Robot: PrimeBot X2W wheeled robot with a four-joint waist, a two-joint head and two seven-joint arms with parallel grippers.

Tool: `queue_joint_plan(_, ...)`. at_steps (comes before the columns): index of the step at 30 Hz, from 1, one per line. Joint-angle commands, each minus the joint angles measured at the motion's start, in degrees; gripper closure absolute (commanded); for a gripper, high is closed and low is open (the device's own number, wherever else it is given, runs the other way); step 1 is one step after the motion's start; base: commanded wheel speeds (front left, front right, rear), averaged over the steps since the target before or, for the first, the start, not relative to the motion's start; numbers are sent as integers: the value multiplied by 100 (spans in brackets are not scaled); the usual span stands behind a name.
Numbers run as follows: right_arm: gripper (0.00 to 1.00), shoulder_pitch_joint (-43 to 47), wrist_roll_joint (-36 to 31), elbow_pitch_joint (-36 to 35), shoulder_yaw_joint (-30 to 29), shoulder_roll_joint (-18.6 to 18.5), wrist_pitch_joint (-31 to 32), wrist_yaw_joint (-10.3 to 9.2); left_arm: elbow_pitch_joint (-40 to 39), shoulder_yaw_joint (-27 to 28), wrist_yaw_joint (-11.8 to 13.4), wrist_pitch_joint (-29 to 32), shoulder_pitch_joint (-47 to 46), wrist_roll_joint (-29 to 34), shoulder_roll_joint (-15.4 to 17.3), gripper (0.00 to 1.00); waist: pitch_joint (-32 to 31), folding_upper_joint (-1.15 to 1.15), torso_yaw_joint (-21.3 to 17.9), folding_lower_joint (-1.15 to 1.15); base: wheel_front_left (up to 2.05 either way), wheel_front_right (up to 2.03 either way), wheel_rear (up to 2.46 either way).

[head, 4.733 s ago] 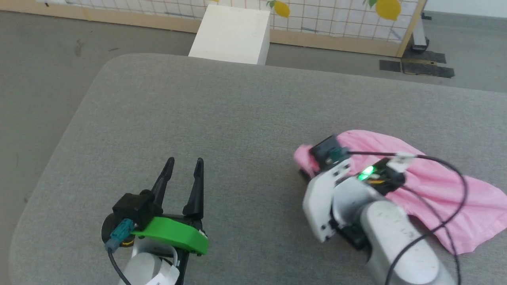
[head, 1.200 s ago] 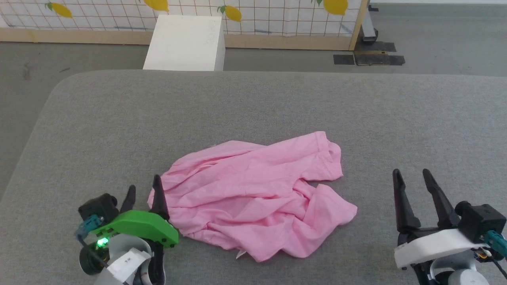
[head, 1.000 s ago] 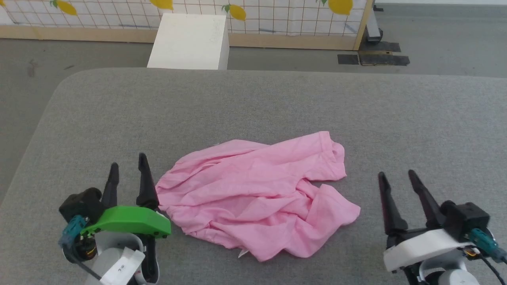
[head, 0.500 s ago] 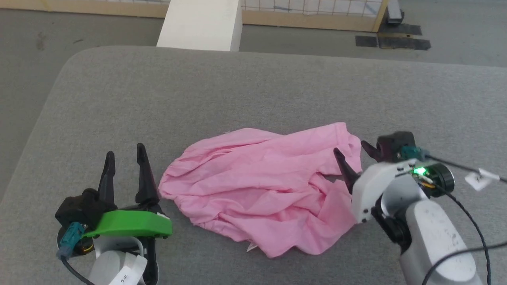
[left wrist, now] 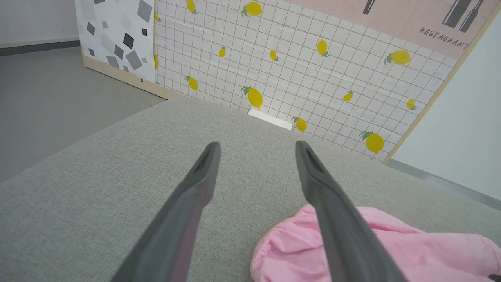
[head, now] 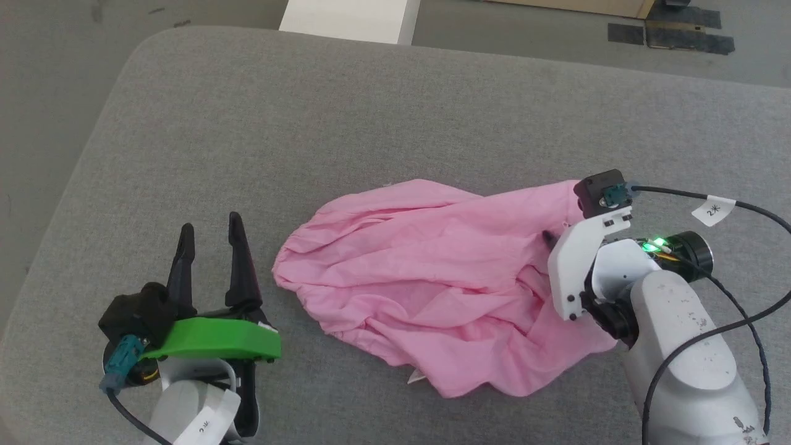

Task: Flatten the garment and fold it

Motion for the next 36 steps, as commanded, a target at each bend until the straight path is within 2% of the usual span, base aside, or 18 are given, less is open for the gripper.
queue_joint_plan(1, 100, -71, -46, -57, -5, -3, -40, -8, -26, 1, 47, -21, -99, -73, -13, 0, 23, 0, 9, 0, 0, 0, 0)
queue_joint_plan(7, 100, 368, -62, -603, -237, -3, -635, -8, 16, 54, 64, -21, -79, -80, -13, 0, -110, 0, -95, 0, 0, 0, 0)
queue_joint_plan(12, 100, 1302, -107, -1360, -742, -3, -941, -8, 59, 125, 56, -21, 24, -64, -13, 0, -344, 0, -260, 0, 0, 0, 0)
queue_joint_plan(20, 100, 2880, -49, -2695, -1544, -3, -776, -8, 129, 197, 10, -21, 143, -29, -13, 0, -559, 0, -487, 0, 0, 0, 0)
queue_joint_plan(25, 100, 3474, 268, -2900, -1843, -3, -511, -8, 184, 153, -8, -21, 164, -30, -14, 0, -604, 0, -608, 0, 0, 0, 0)
queue_joint_plan(26, 71, 3518, 340, -2909, -1847, -3, -520, -8, 202, 140, -17, -21, 162, -27, -14, 0, -609, 0, -633, 0, 0, 0, 0)
queue_joint_plan(27, 6, 3544, 382, -2913, -1835, -3, -542, -8, 217, 124, -24, -21, 156, -20, -14, 0, -613, 0, -648, 0, 0, 0, 0)
queue_joint_plan(28, 0, 3556, 474, -2919, -1835, -3, -617, -8, 241, 100, -37, -21, 146, -7, -14, 0, -620, 0, -669, 0, 0, 0, 0)
queue_joint_plan(31, 0, 3508, 632, -2967, -1815, -3, -997, -8, 319, 28, -80, -21, 83, 39, -14, 0, -637, 0, -716, 0, 0, 0, 0)
queue_joint_plan(36, 0, 3293, 647, -3079, -1702, -3, -1950, -8, 783, -348, -291, -21, -375, 215, -14, 0, -600, 0, -822, 0, 0, 0, 0)
